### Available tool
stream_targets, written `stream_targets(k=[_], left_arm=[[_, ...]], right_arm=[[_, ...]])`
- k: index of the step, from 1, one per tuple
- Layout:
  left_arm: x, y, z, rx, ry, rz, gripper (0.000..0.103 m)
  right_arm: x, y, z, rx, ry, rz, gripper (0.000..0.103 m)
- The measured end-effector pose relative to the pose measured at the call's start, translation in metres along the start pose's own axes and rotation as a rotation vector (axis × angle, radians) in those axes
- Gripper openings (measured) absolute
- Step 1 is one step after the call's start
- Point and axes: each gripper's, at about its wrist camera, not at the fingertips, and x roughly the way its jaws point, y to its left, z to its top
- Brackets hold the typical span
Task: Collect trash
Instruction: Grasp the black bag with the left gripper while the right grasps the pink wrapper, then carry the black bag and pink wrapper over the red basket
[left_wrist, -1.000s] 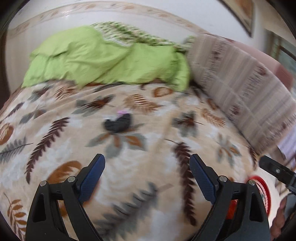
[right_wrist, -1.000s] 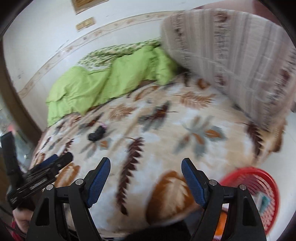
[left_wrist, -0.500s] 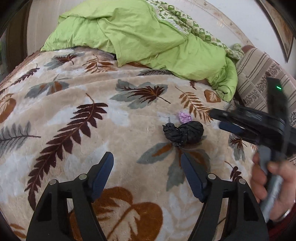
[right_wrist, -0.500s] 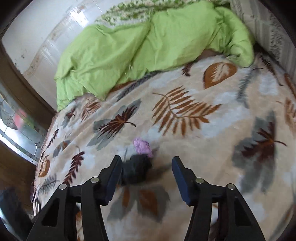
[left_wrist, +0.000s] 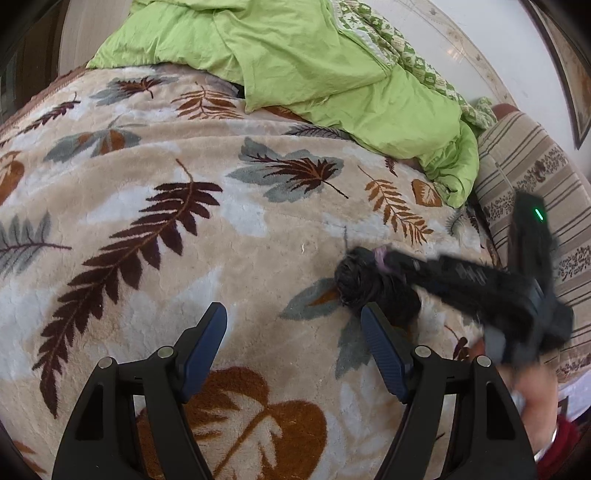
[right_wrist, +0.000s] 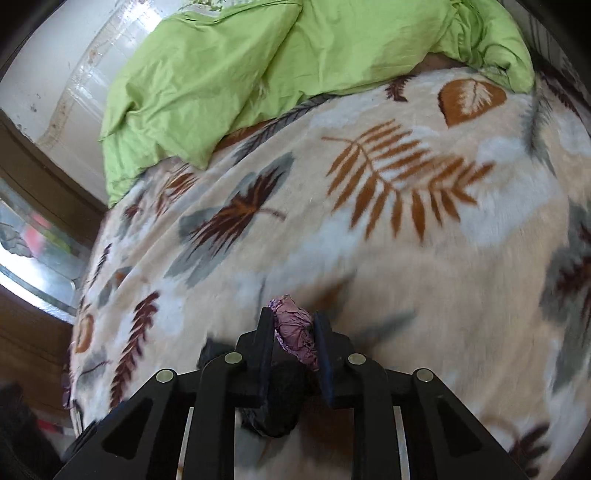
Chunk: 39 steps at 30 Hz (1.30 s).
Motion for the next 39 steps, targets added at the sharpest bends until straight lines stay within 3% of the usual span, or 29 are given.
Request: stream_targets(k=[6, 11, 16, 23, 26, 32, 39], left_arm=[[0.005, -0.005, -0.004, -0.009, 0.019, -0.037, 0.074], [0.013, -0.027, -0.016, 0.064, 0.037, -0.062, 0.074], [0.033, -0.049, -0.023, 0.136, 0.042, -0.030, 0.071], [0.043, -0.048, -0.021, 0.123, 0.009, -0.004, 0.060], [0.035, -0.052, -0.023, 0.138, -0.011, 0.000, 0.053], [0.004, -0.061, -0.026, 0.159, -0.066, -0.045, 0.051], [-0.034, -0.089, -0.056, 0.292, -0.114, -0.095, 0.051]], right_arm=[[-0.042, 0.009, -0.057, 0.032, 0.000, 0.176, 0.022], [-0.076, 0.001, -0.070, 0.006, -0.137, 0.084, 0.022], [-0.087, -0.018, -0.062, 0.053, -0.192, 0.038, 0.022], [-0.092, -0.019, -0.063, 0.044, -0.214, 0.016, 0.022], [-0.098, -0.018, -0.066, 0.031, -0.232, 0.001, 0.022], [-0.129, -0.015, -0.077, 0.013, -0.309, -0.018, 0.022], [-0.177, -0.015, -0.121, 0.026, -0.358, 0.014, 0.022]])
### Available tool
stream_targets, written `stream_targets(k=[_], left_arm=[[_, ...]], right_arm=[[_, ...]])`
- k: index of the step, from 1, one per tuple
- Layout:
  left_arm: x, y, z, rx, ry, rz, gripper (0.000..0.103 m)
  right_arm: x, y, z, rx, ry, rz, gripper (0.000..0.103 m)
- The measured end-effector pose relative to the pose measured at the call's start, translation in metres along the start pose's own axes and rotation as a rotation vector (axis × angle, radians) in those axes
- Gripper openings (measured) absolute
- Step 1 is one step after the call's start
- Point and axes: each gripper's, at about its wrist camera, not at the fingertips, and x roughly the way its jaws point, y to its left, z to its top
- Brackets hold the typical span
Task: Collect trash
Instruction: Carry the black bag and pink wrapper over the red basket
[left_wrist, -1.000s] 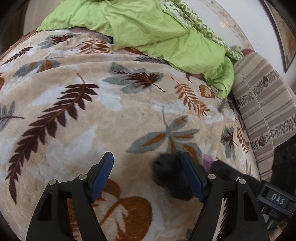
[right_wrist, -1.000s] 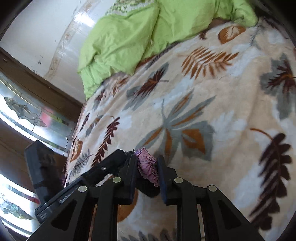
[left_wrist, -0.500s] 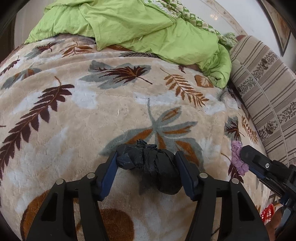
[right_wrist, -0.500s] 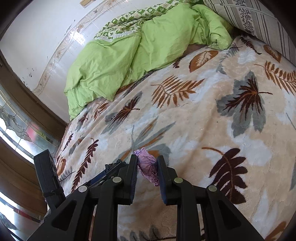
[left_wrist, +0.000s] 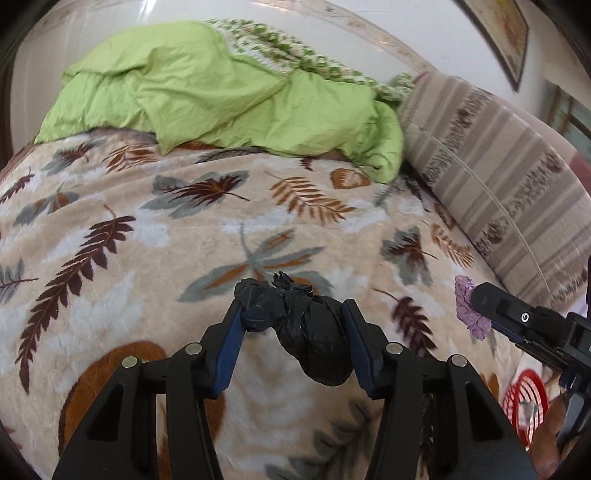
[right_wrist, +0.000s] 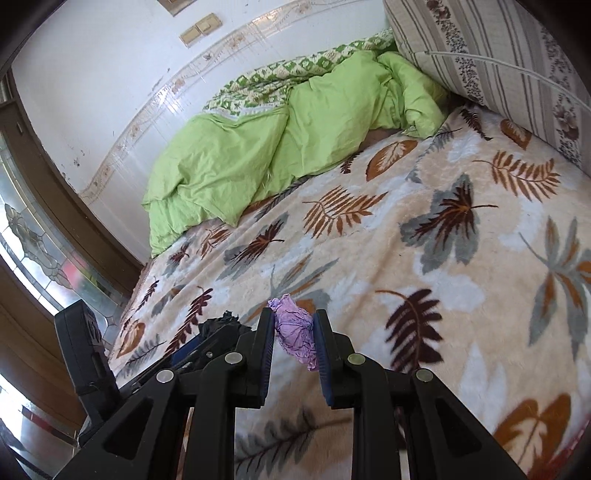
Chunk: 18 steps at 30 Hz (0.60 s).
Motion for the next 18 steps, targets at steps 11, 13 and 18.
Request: stream_targets(k=[11, 13, 18], left_arm=[[-0.077, -0.123, -0.036, 0.189, -0.025, -0.245, 0.051], [-0.090, -0.159, -0.043, 0.258, -0.020, -0.289, 0.051], [-0.104, -0.240, -0.064, 0.374, 0.043, -0.427, 0.052]], right_arm=[[-0.151, -0.052, -0.037, 0.072, -0.081, -0.085, 0.023], [-0.183, -0.067, -0.042, 0.086, -0.106, -0.126, 0.023], [-0.254, -0.120, -0.057, 0.191, -0.184, -0.233, 0.023]])
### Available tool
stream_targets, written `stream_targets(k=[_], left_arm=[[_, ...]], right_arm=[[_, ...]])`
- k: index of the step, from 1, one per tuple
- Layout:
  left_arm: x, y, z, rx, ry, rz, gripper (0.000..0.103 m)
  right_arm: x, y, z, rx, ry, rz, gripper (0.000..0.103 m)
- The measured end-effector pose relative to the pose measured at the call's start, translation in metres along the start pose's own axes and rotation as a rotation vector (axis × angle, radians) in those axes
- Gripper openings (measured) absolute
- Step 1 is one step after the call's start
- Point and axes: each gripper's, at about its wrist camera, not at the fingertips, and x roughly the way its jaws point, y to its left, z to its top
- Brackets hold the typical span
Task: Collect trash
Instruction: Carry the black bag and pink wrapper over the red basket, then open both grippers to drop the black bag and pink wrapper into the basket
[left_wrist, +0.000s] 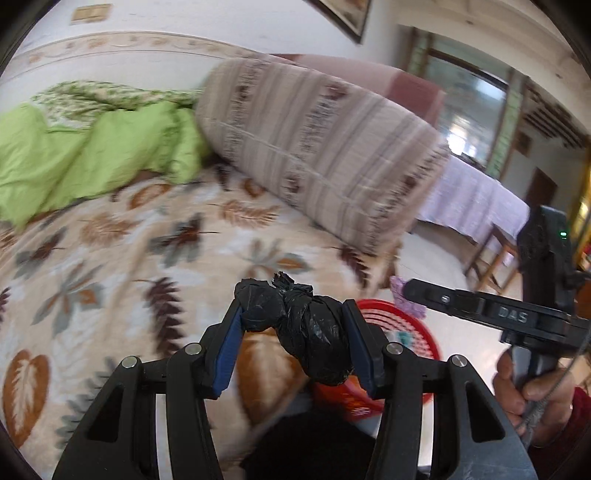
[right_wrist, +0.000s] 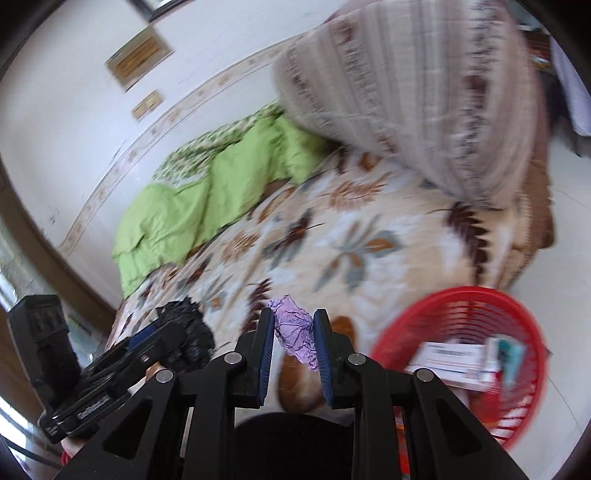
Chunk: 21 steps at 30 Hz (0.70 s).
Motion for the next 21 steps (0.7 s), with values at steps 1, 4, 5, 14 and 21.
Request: stream_targets(k=[1, 4, 5, 14, 21], left_arm=[[0.008, -0.014, 0.001, 0.007, 0.025, -0.033, 0.052], [0.030, -0.051, 0.000, 0.046, 0.077, -0.082, 0.052], [0.035, -0.057, -0.001, 0.057, 0.088, -0.089, 0.052], [0.089, -0.092, -0.012, 0.133, 0.200, -0.117, 0.052], [0.111, -0.098, -0.021, 0.141, 0.267, -0.119, 0.052]], right_arm=[[-0.008, -0.012, 0.001, 0.025, -0.010, -0.015, 0.023], [-0.029, -0.048, 0.003, 0.094, -0.039, -0.053, 0.023], [-0.035, -0.056, 0.004, 0.107, -0.047, -0.064, 0.023], [-0.047, -0.103, -0.005, 0.184, -0.038, -0.102, 0.023], [-0.037, -0.118, -0.015, 0.217, -0.009, -0.107, 0.023]])
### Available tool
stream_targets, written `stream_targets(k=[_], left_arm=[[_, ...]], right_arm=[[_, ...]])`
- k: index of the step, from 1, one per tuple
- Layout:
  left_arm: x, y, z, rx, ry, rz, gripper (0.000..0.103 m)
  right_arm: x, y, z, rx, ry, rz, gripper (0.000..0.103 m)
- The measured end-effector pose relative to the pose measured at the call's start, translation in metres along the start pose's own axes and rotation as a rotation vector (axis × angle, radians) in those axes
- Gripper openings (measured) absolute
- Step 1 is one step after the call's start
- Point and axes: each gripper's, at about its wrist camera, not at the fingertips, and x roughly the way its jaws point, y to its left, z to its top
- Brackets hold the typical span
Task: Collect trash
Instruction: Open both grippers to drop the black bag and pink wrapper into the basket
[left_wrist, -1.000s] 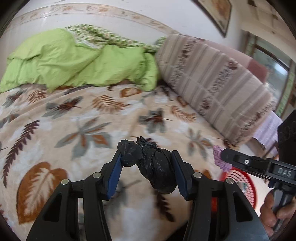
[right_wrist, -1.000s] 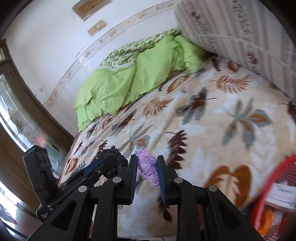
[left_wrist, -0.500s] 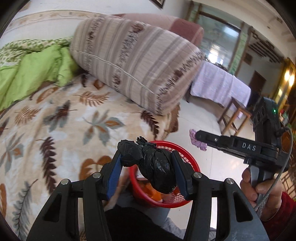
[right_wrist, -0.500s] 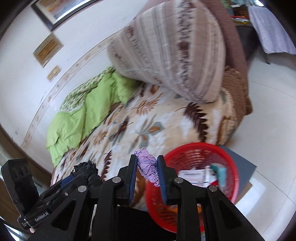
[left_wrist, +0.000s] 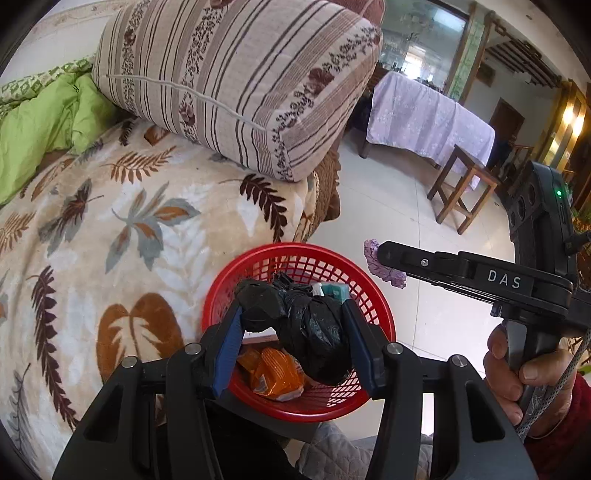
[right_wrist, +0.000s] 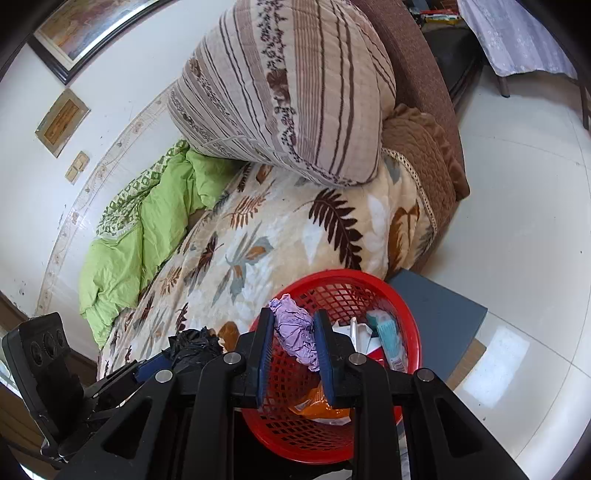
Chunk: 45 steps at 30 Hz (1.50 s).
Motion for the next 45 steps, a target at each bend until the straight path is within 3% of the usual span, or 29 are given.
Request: stream_targets(k=[11, 28, 33, 39, 45], left_arm=[[0.014, 0.002, -0.008, 0.005, 0.035, 0.033, 0.052], [0.018, -0.001, -0.009, 0.028, 0.023, 0.104, 0.053], [0.018, 0.001, -0.009, 0.016, 0.021, 0.101, 0.056], [0.017, 0.003, -0.009, 0.009, 0.017, 0.100, 0.058], [0.015, 0.004, -0.009, 0.000, 0.012, 0.100, 0.074]], right_arm=[[0.013, -0.008, -0.005, 0.016, 0.028, -0.032, 0.024], [0.021, -0.012, -0.006, 0.015, 0.037, -0.055, 0.025], [0.020, -0.010, -0.006, 0.010, 0.031, -0.062, 0.036], [0.016, -0.006, -0.004, -0.003, 0.019, -0.073, 0.041], [0.010, -0.001, -0.003, -0.016, -0.005, -0.105, 0.049]])
